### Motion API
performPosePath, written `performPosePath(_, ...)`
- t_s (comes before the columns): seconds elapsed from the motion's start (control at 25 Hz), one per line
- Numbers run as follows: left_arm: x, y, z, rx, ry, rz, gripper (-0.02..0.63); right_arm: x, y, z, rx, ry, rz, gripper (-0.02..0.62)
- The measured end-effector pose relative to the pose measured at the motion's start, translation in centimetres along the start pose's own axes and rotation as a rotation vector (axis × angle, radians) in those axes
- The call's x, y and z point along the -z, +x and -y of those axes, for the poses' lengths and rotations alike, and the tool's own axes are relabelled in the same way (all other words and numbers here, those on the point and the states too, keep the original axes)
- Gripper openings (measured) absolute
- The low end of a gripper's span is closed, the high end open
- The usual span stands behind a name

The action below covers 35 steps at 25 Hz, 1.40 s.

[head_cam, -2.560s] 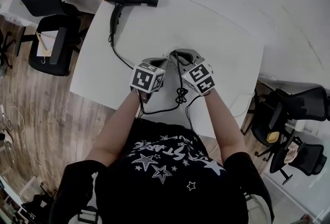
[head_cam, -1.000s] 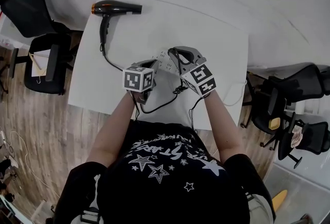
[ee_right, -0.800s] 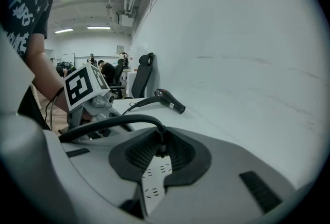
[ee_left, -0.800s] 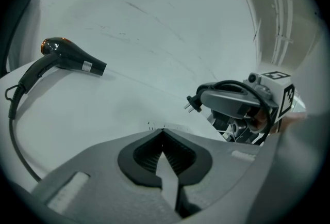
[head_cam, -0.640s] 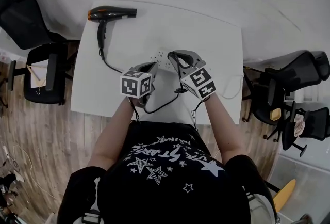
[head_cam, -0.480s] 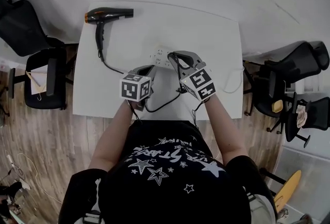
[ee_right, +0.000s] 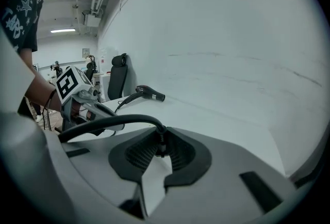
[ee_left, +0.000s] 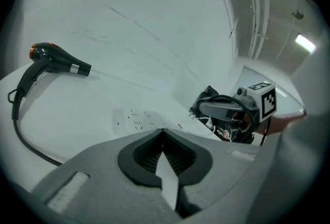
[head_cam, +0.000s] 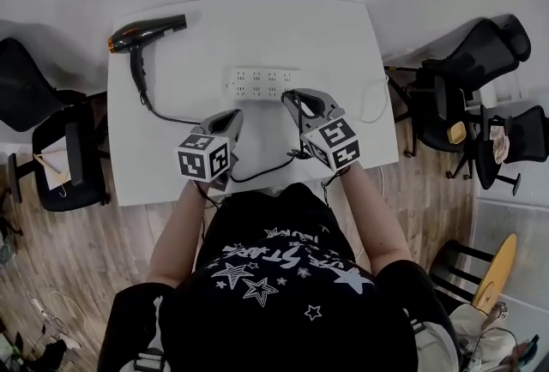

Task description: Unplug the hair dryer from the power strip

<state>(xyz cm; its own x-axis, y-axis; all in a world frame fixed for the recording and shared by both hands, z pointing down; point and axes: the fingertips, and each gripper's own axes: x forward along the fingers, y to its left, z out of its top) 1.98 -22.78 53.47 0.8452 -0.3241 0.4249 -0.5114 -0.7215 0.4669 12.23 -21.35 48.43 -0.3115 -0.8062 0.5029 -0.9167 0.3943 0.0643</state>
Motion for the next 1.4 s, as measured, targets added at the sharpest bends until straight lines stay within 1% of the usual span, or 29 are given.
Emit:
performPosePath(0.12,0.3,-0.8,0.6,-0.012,0.007,0.017,0.008,0.4,-1.1,-0.1,0.001,0.001,0.012,0.060)
performPosePath(0.24,0.8,-1.2,1.3,-0.041,0.024,0.027,0.008,0.8,-2.2,-0.6,-0.016,0.007,0.026,0.060)
performPosePath(0.44,2.1,-2.7,3.7,-0.087,0.011,0.066,0.008,1.9,-4.9,-1.9,-0.049,-0.003,0.055,0.060)
performPosePath(0.56,3.5,-3.2,5.7,-0.089,0.029,0.057,0.008,2.7,-6.5,-2.2,-0.042,-0.005,0.067,0.060)
performPosePath(0.68,5.1,-3.8,7.3,-0.096,0.055,0.037,0.008,3.9,-8.0,-2.2,-0.025,0.017,0.070,0.060)
performPosePath(0.88,6.6,-4.9,9.6,-0.127,0.063,0.048,0.008,5.2,-10.9,-3.1,-0.037,0.010,0.085,0.060)
performPosePath(1.08,8.2,-5.9,12.5,-0.132,0.091,0.041,0.008,6.8,-13.3,-3.6,-0.035,0.020,0.093,0.061)
performPosePath(1.24,9.9,-7.0,14.2,-0.146,0.077,0.043,0.008,8.2,-14.8,-4.2,-0.029,0.037,0.094,0.063)
performPosePath(1.4,11.7,-8.3,15.4,-0.168,0.068,0.036,0.008,9.2,-16.3,-5.4,-0.043,0.034,0.093,0.066)
